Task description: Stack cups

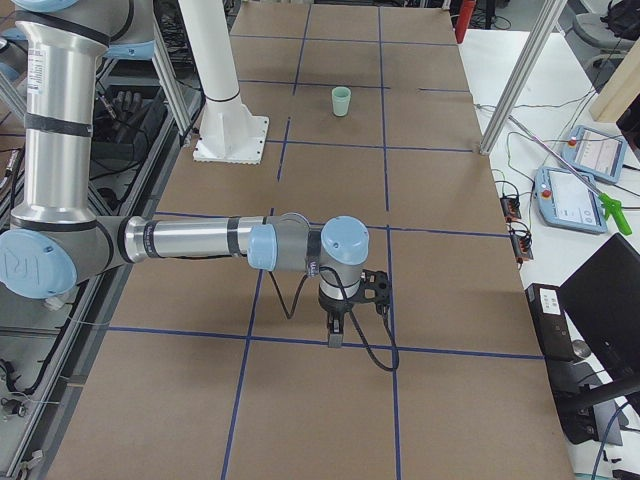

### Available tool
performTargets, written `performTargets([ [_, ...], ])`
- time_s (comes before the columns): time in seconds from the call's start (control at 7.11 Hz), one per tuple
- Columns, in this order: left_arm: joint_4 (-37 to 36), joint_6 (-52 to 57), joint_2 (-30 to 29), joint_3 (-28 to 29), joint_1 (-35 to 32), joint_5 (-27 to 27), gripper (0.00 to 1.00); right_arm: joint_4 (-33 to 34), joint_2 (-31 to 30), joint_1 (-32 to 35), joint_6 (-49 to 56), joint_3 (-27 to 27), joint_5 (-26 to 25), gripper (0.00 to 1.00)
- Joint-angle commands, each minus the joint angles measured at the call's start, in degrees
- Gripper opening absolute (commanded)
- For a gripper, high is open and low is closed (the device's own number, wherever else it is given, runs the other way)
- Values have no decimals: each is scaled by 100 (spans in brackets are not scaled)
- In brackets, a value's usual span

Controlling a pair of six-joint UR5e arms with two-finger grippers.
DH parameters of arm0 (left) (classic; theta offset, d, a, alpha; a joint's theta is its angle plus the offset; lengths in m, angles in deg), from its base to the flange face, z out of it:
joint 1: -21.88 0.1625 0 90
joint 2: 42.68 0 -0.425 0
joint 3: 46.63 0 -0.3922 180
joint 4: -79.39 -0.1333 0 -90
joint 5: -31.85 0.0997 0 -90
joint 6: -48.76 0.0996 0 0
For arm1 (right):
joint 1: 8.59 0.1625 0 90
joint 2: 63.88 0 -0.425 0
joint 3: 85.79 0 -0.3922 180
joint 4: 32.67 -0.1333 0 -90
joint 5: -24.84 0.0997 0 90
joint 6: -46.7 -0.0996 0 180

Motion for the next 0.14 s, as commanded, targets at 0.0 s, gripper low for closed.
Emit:
performTargets([
  [0.0, 0, 7, -7, -27, 0, 0, 100, 0, 0, -7, 0, 0, 0, 100],
])
